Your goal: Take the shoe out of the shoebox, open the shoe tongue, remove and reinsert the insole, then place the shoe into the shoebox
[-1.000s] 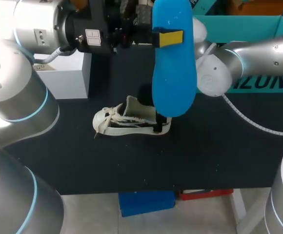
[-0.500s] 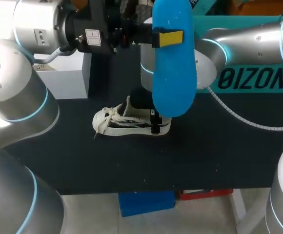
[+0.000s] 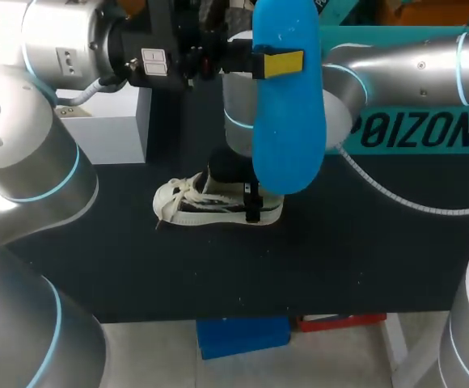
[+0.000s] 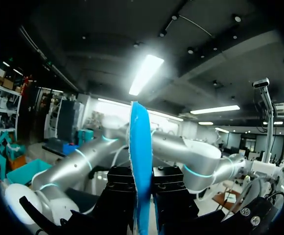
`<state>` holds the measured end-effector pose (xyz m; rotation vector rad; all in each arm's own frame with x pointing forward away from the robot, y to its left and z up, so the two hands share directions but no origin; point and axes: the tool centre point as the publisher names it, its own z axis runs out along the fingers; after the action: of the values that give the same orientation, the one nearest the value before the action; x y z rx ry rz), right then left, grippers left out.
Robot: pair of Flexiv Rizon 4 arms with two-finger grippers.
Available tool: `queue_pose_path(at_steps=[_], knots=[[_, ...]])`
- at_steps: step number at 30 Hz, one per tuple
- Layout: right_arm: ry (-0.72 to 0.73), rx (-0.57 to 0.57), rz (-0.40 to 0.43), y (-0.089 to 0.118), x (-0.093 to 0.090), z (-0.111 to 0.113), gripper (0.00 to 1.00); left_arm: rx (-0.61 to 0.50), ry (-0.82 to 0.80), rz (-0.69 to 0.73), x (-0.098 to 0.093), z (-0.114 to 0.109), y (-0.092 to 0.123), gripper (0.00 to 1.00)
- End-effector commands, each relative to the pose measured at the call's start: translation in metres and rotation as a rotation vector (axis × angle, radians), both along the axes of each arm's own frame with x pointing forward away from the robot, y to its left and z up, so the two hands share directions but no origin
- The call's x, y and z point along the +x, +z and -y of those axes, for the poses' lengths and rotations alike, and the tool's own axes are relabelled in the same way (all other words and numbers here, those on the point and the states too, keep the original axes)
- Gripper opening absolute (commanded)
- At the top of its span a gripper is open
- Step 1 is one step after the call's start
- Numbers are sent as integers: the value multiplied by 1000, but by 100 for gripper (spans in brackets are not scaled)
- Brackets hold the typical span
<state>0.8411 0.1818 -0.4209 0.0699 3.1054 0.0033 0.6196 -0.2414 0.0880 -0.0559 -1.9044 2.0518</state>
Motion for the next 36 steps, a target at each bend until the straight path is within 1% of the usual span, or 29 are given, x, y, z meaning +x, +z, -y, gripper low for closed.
queue_pose_path(at_steps=[1, 5, 7, 8, 11, 15, 18, 20, 21, 23, 32, 36], knots=[[37, 139, 25, 0, -7, 13, 100, 1, 3, 0, -1, 2, 0, 0], [67, 222, 23, 1, -5, 13, 100, 1, 3, 0, -1, 2, 0, 0], [67, 287, 47, -1, -3, 16, 100, 1, 3, 0, -1, 2, 0, 0], [66, 309, 45, -1, -3, 16, 100, 1, 3, 0, -1, 2, 0, 0], [67, 347, 62, -1, -2, 19, 100, 1, 3, 0, -1, 2, 0, 0], [47, 430, 93, 1, -2, 21, 100, 1, 3, 0, -1, 2, 0, 0], [43, 493, 94, 1, -3, 22, 100, 1, 3, 0, -1, 2, 0, 0], [44, 571, 75, -1, -4, 24, 100, 1, 3, 0, -1, 2, 0, 0], [42, 593, 84, -2, -4, 23, 100, 1, 3, 0, -1, 2, 0, 0], [41, 619, 67, -3, -5, 23, 100, 1, 3, 0, -1, 2, 0, 0], [20, 707, 70, -7, -7, 24, 100, 1, 3, 0, -1, 2, 0, 0], [14, 728, 65, -11, -7, 25, 100, 1, 3, 0, -1, 2, 0, 0]])
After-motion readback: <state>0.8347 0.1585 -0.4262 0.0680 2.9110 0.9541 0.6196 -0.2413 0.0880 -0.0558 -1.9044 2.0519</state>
